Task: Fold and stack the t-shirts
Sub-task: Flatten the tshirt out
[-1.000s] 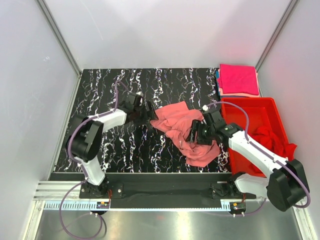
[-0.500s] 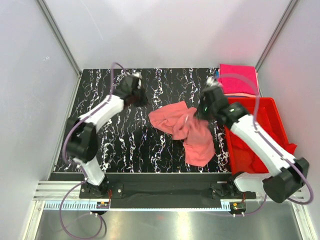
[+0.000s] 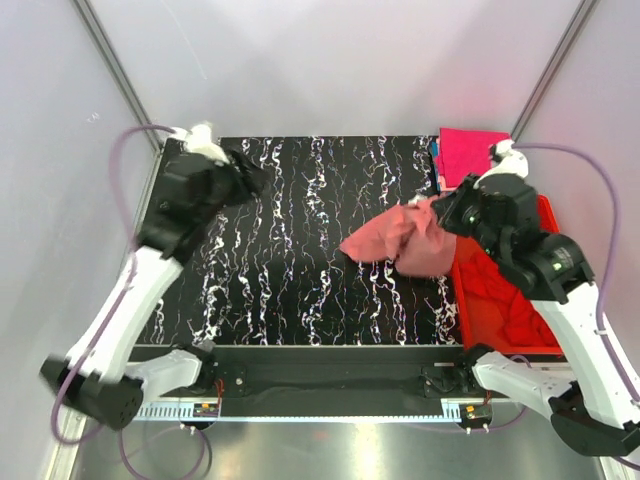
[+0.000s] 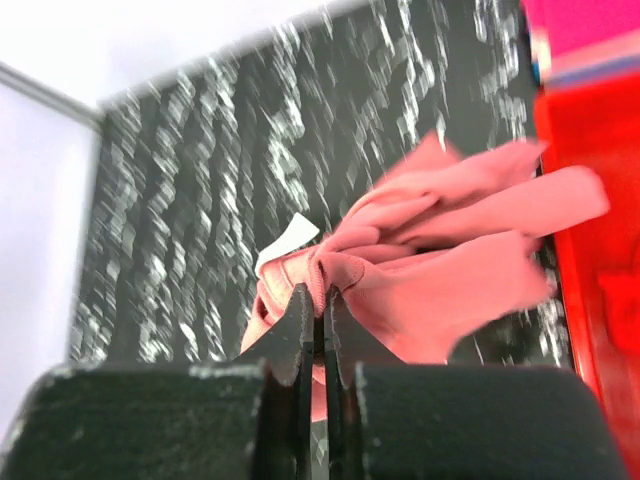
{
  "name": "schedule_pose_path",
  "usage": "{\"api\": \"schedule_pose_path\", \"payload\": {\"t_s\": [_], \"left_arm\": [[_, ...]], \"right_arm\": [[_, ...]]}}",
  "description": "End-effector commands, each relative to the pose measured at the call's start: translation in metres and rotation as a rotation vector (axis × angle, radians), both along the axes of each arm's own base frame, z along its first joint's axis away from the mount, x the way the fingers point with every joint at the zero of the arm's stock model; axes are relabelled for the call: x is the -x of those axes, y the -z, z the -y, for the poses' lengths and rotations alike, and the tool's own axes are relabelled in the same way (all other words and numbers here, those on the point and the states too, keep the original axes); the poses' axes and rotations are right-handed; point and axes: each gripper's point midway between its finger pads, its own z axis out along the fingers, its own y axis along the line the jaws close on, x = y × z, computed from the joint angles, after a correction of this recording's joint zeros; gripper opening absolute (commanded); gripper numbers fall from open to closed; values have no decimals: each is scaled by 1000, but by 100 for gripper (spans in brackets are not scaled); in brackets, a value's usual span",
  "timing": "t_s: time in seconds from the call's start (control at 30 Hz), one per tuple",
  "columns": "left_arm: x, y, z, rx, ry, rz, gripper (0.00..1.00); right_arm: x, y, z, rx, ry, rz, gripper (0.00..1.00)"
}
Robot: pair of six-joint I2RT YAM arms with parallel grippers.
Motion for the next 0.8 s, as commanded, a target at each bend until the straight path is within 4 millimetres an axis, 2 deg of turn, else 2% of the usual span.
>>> {"api": "schedule_pose_path", "payload": {"t_s": [0.0, 0.03, 0.1, 0.13, 0.17, 0.2, 0.23, 0.27, 0.3, 0.33, 0.43, 0.47, 0.5, 0.57, 0.6, 0.77], "left_arm": [[-11, 135, 42, -6, 147, -333, 62], [-11, 145, 47, -5, 162, -355, 63], [-11, 166, 57, -22, 179, -384, 66], [-11, 176, 63, -26, 196, -405, 68], [-14, 179, 71, -16, 216, -394, 71], [-10, 181, 83, -6, 255, -395, 72], [-6, 193, 98, 8, 316, -423, 74], [-10, 191, 109, 23, 349, -395, 78], [-6, 195, 123, 15, 392, -403, 79], [-11, 210, 134, -20, 415, -427, 80], [-11, 233, 159, -113, 485, -452, 81], [-15, 231, 169, -125, 509, -437, 81], [-14, 255, 178, -154, 532, -482, 81], [-16, 265, 193, -163, 569, -489, 81], [-15, 281, 197, -169, 577, -516, 81], [-22, 299, 219, -153, 631, -515, 81]], "right_arm": [[11, 44, -7, -14, -19, -123, 0], [15, 65, -7, -13, -17, -169, 0], [27, 76, -4, -37, -18, -188, 0], [32, 97, -2, -25, -10, -232, 0], [40, 104, 3, -28, 2, -251, 0], [45, 114, 6, -28, 12, -274, 0], [51, 132, 8, -46, 44, -323, 0], [58, 140, 11, -62, 56, -342, 0], [63, 149, 11, -76, 61, -361, 1], [71, 164, 13, -102, 81, -397, 2], [82, 189, 17, -122, 116, -452, 2], [86, 189, 19, -135, 122, -442, 2], [87, 191, 21, -140, 133, -439, 2], [89, 188, 25, -148, 139, -420, 2], [89, 187, 26, -145, 140, -413, 2], [88, 186, 32, -109, 147, -398, 2]]}}
